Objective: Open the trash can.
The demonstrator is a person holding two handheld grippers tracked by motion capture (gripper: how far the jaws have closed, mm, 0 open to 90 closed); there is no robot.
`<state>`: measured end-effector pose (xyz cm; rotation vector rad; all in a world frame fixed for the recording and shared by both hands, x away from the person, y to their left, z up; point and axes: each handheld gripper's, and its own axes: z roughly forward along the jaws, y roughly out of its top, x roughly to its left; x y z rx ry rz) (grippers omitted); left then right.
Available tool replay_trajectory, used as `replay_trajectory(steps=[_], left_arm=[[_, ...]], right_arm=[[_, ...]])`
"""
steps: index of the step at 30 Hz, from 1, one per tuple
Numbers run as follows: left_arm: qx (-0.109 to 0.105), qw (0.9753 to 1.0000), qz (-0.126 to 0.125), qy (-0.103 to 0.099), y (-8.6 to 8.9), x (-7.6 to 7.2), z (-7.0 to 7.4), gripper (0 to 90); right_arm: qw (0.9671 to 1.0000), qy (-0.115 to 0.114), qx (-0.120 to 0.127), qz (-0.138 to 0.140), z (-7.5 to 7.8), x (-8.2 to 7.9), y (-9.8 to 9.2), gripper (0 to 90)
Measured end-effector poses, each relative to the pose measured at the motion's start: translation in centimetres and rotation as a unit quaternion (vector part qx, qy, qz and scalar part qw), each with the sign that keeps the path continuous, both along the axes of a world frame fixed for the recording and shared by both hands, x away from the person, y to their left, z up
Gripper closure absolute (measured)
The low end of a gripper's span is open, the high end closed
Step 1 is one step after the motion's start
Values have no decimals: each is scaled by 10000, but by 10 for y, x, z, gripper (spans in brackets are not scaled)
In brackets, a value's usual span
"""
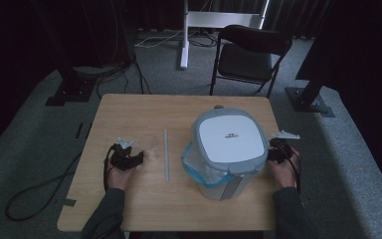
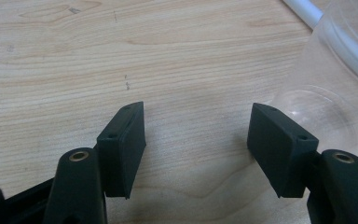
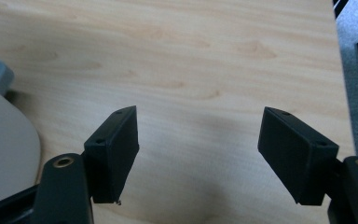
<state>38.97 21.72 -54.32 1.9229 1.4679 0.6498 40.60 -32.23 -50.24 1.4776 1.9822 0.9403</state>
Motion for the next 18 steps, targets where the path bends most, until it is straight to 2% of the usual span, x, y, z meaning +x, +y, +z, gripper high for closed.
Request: replay_trajectory(steps=[6,18], left_arm=[[2,10000,1,1,0,0,0,368],[5,10000,-5,3,0,0,0,368]], right_arm=[[9999,-98,102,-7,15,5,-1,277],[9996,-256,68,9,38,12,-1,277]])
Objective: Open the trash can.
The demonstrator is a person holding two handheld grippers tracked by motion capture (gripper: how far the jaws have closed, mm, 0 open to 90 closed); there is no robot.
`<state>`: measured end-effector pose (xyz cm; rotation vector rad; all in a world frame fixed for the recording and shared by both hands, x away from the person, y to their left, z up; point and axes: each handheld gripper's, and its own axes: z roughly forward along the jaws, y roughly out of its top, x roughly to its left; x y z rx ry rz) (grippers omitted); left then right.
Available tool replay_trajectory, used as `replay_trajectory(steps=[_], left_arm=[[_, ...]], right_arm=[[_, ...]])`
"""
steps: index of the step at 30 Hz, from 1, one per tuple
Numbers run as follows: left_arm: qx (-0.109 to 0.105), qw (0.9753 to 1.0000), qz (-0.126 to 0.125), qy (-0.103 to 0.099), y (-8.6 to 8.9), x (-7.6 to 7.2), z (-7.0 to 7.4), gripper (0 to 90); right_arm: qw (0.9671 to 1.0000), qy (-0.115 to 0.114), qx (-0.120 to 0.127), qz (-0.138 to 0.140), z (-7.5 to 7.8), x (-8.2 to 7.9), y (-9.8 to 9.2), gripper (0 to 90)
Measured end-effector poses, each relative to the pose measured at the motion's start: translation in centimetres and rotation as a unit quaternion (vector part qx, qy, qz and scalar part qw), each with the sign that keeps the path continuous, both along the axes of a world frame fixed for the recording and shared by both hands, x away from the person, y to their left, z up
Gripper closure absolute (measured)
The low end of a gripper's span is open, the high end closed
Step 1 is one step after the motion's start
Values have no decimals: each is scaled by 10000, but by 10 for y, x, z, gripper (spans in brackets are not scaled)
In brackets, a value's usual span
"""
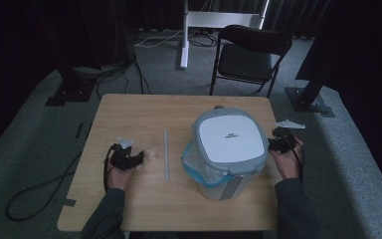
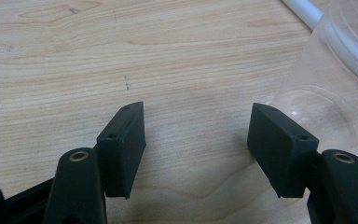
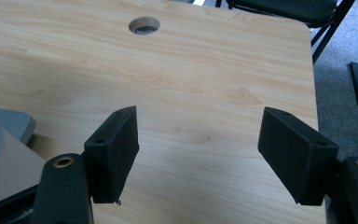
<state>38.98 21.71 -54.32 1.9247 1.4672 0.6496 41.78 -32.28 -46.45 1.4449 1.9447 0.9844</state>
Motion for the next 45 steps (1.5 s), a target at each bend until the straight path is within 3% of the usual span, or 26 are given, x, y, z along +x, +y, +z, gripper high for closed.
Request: replay_trajectory(steps=[12,28,45], left_arm=[[0,10000,4,-3,0,0,0,368],[-1,10000,5,-6,0,0,0,368],[-14,10000,11,-22,-1,0,0,368]], right_arm=[[9999,-98,-27,2,20,4,2,278],[9995,-317,10,40,49,0,8,357],[9987,-497,55,139,78,-2,10,362]])
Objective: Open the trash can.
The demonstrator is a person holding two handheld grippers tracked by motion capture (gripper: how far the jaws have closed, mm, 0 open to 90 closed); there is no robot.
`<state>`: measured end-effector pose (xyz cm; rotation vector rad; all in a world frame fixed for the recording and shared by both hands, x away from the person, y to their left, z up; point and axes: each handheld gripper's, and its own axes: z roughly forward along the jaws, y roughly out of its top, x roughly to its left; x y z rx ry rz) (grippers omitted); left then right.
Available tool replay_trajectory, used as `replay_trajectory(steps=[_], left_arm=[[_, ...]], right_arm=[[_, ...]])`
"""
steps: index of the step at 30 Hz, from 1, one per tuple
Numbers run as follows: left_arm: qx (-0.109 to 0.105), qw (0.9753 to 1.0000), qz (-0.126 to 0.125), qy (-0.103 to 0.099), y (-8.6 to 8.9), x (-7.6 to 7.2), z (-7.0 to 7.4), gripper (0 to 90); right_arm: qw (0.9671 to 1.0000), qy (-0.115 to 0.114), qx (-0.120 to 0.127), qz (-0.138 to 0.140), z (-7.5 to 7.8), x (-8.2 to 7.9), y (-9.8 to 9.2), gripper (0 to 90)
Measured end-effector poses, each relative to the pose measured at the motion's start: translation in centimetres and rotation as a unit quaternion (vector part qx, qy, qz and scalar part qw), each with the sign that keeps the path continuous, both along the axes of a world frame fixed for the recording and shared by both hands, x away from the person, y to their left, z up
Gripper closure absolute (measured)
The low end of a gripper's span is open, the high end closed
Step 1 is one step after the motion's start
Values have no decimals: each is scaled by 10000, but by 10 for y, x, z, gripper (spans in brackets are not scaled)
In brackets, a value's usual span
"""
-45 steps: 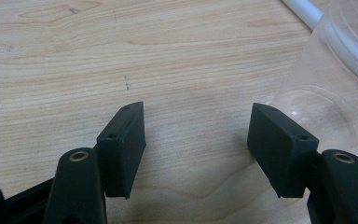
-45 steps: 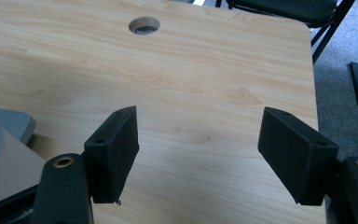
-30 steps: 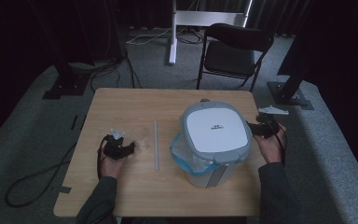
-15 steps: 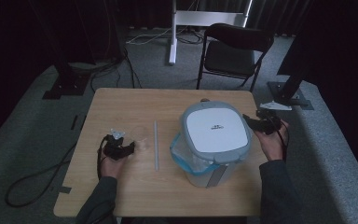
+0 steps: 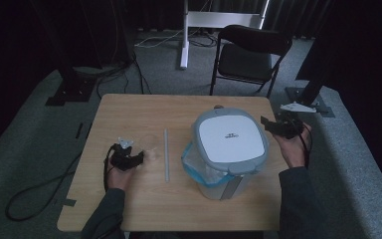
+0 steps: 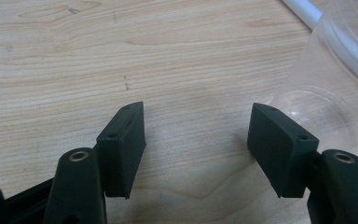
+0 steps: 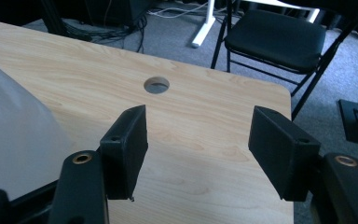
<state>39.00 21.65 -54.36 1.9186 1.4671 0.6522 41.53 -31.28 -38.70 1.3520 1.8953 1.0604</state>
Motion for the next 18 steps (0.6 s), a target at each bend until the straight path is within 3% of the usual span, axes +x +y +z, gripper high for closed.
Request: replay_trajectory(steps=[8,16,18], left_arm=[[-1,10000,-1,0,0,0,0,368],[-2,10000,-4,0,0,0,0,368],[-1,10000,-4,0,0,0,0,368]], right_arm=[[9999,-56,49,87,10,-1,1,372],[9987,-119,345,345,19,1,-2,392],[9987,-138,318,385,22,1,0,392]])
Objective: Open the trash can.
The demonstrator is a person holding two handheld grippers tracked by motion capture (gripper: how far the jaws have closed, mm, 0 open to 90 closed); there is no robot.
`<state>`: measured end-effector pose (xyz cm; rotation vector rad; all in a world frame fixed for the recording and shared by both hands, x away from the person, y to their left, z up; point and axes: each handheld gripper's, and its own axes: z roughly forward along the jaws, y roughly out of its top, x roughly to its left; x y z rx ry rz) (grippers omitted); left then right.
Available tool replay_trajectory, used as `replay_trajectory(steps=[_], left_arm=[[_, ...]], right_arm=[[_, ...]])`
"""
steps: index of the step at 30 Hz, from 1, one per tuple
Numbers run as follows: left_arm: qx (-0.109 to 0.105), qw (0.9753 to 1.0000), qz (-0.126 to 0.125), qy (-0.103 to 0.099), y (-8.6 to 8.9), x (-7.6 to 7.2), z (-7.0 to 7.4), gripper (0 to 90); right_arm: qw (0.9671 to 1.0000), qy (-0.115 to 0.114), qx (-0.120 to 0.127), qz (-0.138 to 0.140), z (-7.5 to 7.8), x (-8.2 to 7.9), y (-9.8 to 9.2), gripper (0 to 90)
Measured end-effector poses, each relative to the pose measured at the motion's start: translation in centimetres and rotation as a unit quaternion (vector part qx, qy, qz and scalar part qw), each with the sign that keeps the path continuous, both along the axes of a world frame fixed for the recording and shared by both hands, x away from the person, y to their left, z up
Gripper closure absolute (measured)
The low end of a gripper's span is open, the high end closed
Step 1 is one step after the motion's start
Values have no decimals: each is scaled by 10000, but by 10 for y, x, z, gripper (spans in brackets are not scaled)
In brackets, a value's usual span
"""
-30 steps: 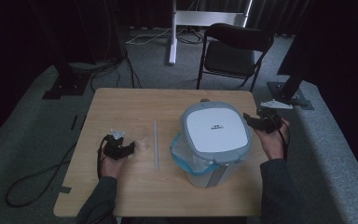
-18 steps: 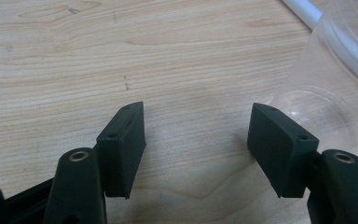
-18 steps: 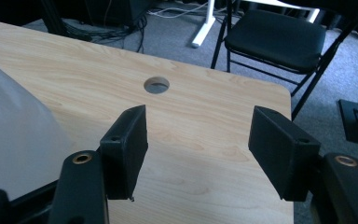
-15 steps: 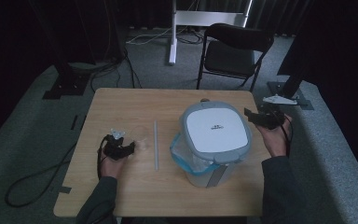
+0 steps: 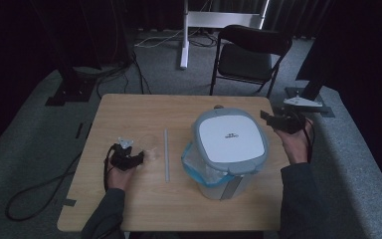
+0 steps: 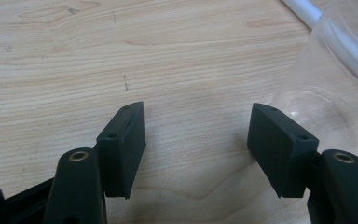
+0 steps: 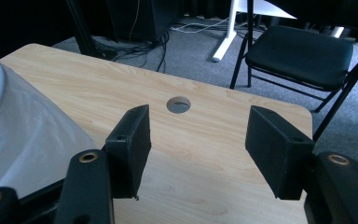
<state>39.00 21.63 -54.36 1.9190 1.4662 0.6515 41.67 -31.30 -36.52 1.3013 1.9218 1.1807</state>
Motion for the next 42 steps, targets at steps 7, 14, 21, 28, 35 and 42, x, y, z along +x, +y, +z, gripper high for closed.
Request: replay_trajectory(steps=[7,14,21,28,35,42], left_arm=[[0,10000,-2,-1,0,0,0,368],[0,10000,-3,-1,0,0,0,368],[1,10000,-3,-1,0,0,0,368],[2,10000,-5,-2,0,0,0,368],[1,10000,-5,-2,0,0,0,368],[1,10000,-7,-2,0,0,0,368]], right_arm=[[9999,-73,-74,84,8,-1,7,388],[9997,-101,-63,226,16,0,13,383],[9990,-197,-87,384,24,-2,21,388],[9979,-296,-58,573,31,-3,30,405],[9959,-280,-64,853,37,0,41,398],[9937,-243,-53,1092,41,3,49,389]])
